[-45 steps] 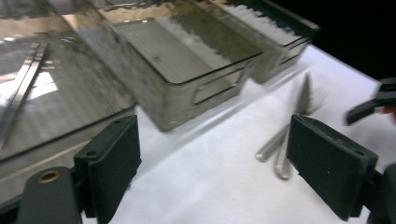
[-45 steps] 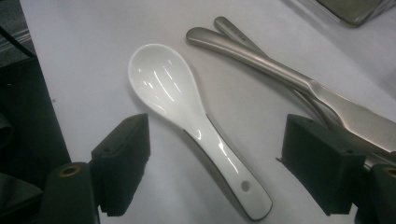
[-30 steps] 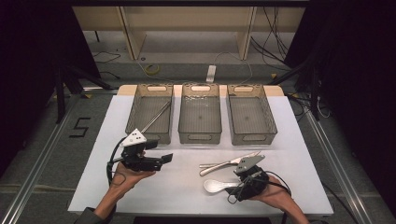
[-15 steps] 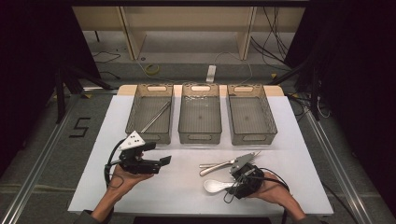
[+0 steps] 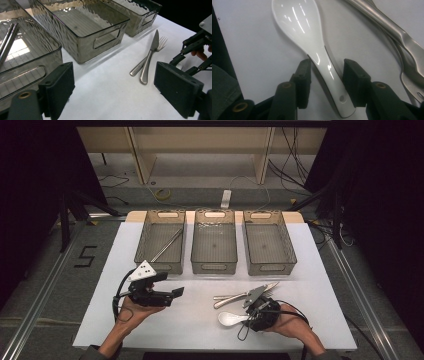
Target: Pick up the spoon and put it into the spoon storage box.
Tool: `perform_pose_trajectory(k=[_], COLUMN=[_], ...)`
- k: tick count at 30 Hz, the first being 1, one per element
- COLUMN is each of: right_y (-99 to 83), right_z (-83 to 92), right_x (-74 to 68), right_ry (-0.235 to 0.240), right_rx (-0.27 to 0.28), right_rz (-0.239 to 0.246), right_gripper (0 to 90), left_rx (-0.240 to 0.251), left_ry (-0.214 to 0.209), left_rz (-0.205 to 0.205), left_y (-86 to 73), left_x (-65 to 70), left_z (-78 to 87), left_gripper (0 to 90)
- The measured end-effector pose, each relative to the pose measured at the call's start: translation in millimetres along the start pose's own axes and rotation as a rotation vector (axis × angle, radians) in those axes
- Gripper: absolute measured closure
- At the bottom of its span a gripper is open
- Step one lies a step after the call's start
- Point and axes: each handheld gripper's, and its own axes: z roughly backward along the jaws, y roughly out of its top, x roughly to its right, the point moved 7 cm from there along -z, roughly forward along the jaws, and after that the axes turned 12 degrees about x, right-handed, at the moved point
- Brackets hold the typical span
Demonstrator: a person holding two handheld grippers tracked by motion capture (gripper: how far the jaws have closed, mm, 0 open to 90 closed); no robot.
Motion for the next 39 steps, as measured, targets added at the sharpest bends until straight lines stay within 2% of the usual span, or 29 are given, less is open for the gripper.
perform_pose_trajectory(k=[6, 10, 14, 15, 18, 19, 21, 24, 25, 28, 30, 34, 39], right_y=[1.3, 1.9, 2.6, 2.5, 3.2, 3.2, 3.3, 3.7, 4.4, 8.9, 11.9, 19.3, 34.7], right_z=[0.3, -0.1, 0.2, 0.2, -0.1, -0.1, 0.1, 0.6, 1.0, 6.6, 10.9, 20.0, 30.5], right_x=[-3.8, -6.3, -8.2, -7.9, -7.9, -6.5, -6.2, -6.3, -5.3, -3.5, -0.7, 5.8, 22.2], right_ry=[0.006, 0.014, 0.015, 0.012, -0.001, -0.018, -0.024, -0.031, -0.032, -0.035, -0.039, -0.061, -0.091], right_rx=[-0.023, -0.034, -0.033, -0.036, -0.027, -0.026, -0.030, -0.026, -0.016, 0.024, 0.055, 0.107, 0.181], right_rz=[0.004, 0.028, 0.018, 0.028, 0.013, 0.019, 0.008, 0.021, 0.030, 0.002, 0.004, -0.025, -0.052], right_gripper=[68.9, 76.1, 80.2, 80.8, 83.3, 85.9, 86.4, 86.5, 86.5, 86.6, 86.6, 86.6, 86.6], left_rx=[0.001, -0.002, -0.001, -0.004, -0.003, 0.001, 0.007, 0.011, 0.011, 0.015, 0.018, 0.025, 0.037], left_ry=[0.004, 0.006, 0.007, 0.007, 0.007, 0.008, 0.012, 0.017, 0.019, 0.022, 0.023, 0.022, 0.027], left_rz=[-0.004, -0.009, -0.008, -0.006, -0.002, 0.002, 0.003, 0.014, 0.012, 0.012, 0.018, 0.025, 0.031], left_y=[-0.1, -0.4, 0.0, -0.3, -0.1, 0.2, 0.7, 1.2, 1.2, 1.8, 1.8, 2.4, 3.4], left_x=[-0.2, -0.4, -0.7, -1.0, -1.4, -1.3, -2.1, -3.2, -3.7, -4.7, -5.2, -5.1, -6.3], left_z=[-0.4, -0.6, -0.4, -0.2, -0.2, -0.2, 0.2, 0.6, 0.8, 1.3, 1.0, 0.7, 1.8], left_gripper=[16.1, 16.1, 16.2, 16.1, 16.1, 16.1, 16.1, 16.1, 16.1, 16.1, 16.1, 16.1, 16.1])
